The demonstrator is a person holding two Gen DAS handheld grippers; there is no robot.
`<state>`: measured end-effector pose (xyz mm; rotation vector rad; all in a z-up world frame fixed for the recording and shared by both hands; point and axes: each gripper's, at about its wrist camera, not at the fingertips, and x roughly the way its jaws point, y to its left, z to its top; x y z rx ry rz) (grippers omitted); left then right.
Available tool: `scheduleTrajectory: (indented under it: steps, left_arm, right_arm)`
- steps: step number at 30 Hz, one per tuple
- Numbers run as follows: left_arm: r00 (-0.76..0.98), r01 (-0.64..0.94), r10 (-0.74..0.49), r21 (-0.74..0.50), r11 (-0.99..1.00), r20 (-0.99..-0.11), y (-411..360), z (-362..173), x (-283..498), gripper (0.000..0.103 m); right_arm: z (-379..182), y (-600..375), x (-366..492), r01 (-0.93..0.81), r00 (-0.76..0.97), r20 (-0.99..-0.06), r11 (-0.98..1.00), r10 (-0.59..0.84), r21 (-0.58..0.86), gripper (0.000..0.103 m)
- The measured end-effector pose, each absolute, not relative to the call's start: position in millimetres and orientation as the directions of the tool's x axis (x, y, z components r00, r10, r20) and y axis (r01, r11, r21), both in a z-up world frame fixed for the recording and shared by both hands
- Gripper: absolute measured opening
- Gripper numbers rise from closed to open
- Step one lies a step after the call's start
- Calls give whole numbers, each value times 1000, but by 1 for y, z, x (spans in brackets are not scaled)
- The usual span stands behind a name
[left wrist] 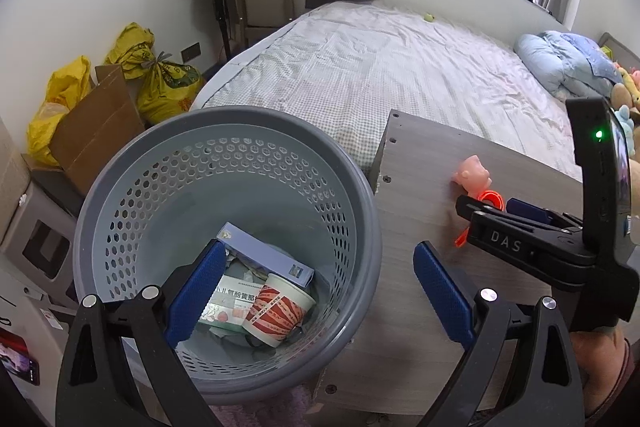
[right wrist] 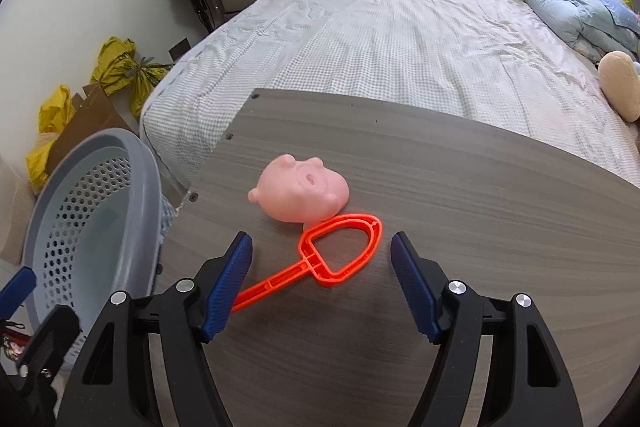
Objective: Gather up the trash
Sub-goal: 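Move the right gripper to the orange bubble wand and close on its handle, then close the left gripper around the pink pig toy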
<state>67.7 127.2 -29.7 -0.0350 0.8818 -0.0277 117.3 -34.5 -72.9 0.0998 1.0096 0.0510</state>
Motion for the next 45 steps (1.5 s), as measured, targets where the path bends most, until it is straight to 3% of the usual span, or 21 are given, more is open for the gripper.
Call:
scheduleTrajectory:
  steps: [19,24,39,45]
  left_arm:
    - [616,33,-61,-52,998,-785,115,-38,71,93]
    - [611,48,-72,-53,997,-788,107,-38,75,93]
    - [565,165,-182,-105,981,-805,35,-45,117,93]
    - [564,174,-171,-86,981,-808,6,-59,141,93]
  right_arm:
    - [-80,-62,105,27,541,-840,998,28,50,67]
    - [-78,-57,104,-10,558,-830,1000,28,27,31]
    - [-56,-112,77,35,602,-795,992,78,124,31]
    - [-51,-138,66,62,617,-783,987,77,147,31]
